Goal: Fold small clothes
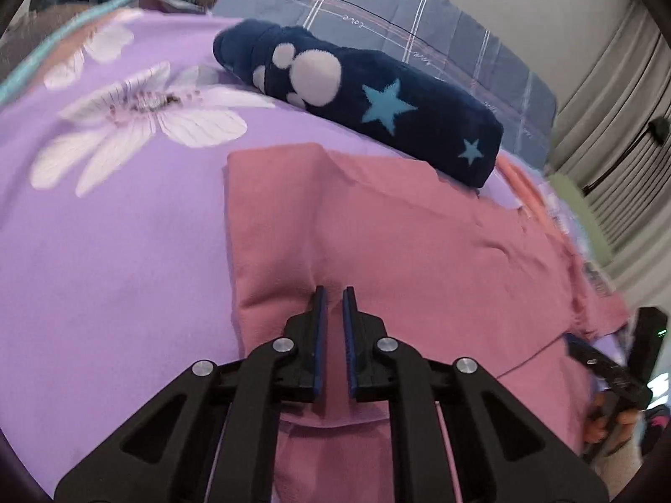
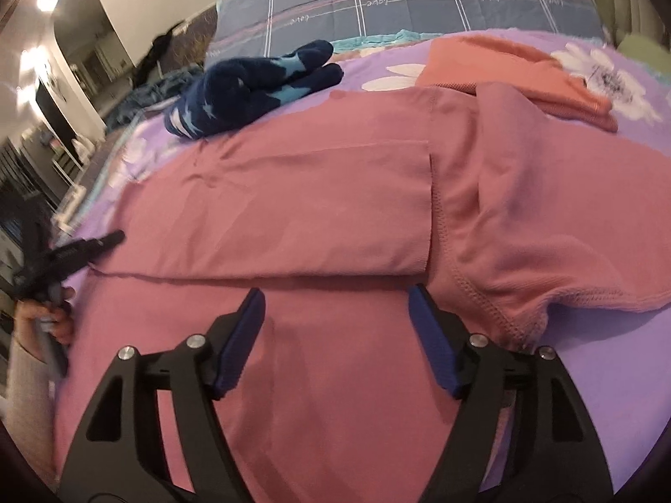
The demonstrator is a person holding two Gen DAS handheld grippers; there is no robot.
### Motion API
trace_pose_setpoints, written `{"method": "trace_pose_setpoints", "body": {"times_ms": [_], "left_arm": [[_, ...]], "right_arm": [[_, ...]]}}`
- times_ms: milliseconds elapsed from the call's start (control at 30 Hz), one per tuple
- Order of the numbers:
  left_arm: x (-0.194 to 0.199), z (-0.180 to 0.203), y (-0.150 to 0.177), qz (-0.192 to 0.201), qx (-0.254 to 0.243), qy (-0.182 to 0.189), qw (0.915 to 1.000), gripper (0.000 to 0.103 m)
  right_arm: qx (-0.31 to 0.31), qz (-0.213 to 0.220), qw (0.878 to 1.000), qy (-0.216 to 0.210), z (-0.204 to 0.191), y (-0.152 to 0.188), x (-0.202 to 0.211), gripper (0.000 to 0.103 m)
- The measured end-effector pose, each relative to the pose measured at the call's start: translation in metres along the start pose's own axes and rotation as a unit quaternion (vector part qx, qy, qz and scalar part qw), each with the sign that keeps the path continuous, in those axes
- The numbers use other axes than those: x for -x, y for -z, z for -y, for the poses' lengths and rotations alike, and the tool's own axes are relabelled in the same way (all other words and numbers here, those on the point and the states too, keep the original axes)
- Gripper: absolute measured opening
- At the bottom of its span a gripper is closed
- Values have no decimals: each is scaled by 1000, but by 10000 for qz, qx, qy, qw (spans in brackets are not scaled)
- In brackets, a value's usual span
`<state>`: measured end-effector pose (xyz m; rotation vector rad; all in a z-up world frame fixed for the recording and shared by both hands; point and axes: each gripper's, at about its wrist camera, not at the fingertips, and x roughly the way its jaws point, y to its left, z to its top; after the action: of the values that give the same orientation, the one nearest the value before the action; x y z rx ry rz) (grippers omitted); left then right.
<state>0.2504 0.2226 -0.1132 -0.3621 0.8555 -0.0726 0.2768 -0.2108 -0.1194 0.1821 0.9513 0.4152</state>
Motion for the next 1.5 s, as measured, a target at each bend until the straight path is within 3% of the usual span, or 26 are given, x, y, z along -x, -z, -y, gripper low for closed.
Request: {"method": "trace_pose_setpoints", "body": {"times_ms": [33,67,100,167,233,300,333,400,467,600,700,867,933,967,1000,1067,1167,1333,1400,1500], "left_arm": [[5,15,1,91,-216,-185,9996,11],[7,27,2,131,-411,-160,9989,11],[8,42,4,164,-651,-2,9977,11],[11,78,7,223,-1152,157,9930,11],[7,109,12,258,-1588,131,9869,22],[-11,129,20,118,-1879,52,9821,41],[-30,134,27,-152,-1946,-70,9807,45],[-37,140,33,-143,-2119,-300,9767,46],[-34,143,33,-116,-2183,-375,9751,47],[-37,143,35,-133,-2235,-447,9736,47],[-37,145,37,-113,-2294,-519,9719,48],[-36,144,37,-107,-2284,-513,9722,48],[-36,144,36,-107,-2274,-505,9724,48],[-36,144,37,-105,-2266,-495,9727,48],[-36,144,36,-103,-2262,-490,9728,48],[-36,143,36,-100,-2250,-472,9732,48],[-36,142,36,-105,-2211,-431,9743,48],[-35,140,35,-106,-2159,-367,9757,48],[-35,140,35,-103,-2147,-350,9760,49],[-34,138,33,-99,-2076,-265,9778,49]], "right_arm": [[-107,47,9999,93,2,0,8,65],[-256,162,9993,206,6,1,19,52],[-401,350,9983,256,12,1,33,47],[-657,910,9928,428,35,-2,74,43],[-1046,1364,9804,966,67,-7,111,37],[-1618,1668,9645,1251,107,-12,146,36],[-2173,1863,9493,1301,141,-13,173,36],[-2971,2217,9195,1308,190,-11,211,36],[-3416,2348,9000,1348,228,-8,234,38],[-4115,2183,8746,1346,283,-1,245,40],[-4351,2131,8689,1016,296,3,235,40],[-4320,2237,8654,1199,296,-9,224,39],[-4347,2120,8647,1356,298,-18,217,23],[-4352,2078,8642,1432,298,-21,216,7],[-4343,2100,8633,1484,300,-24,215,3],[-4092,2286,8677,1654,286,-35,219,3],[-3509,2397,8933,1463,249,-58,214,3],[-2042,2059,9566,301,127,-85,169,3],[-1361,1776,9744,-198,67,-84,135,3],[-762,1159,9860,-928,-4,-70,75,3]]}}
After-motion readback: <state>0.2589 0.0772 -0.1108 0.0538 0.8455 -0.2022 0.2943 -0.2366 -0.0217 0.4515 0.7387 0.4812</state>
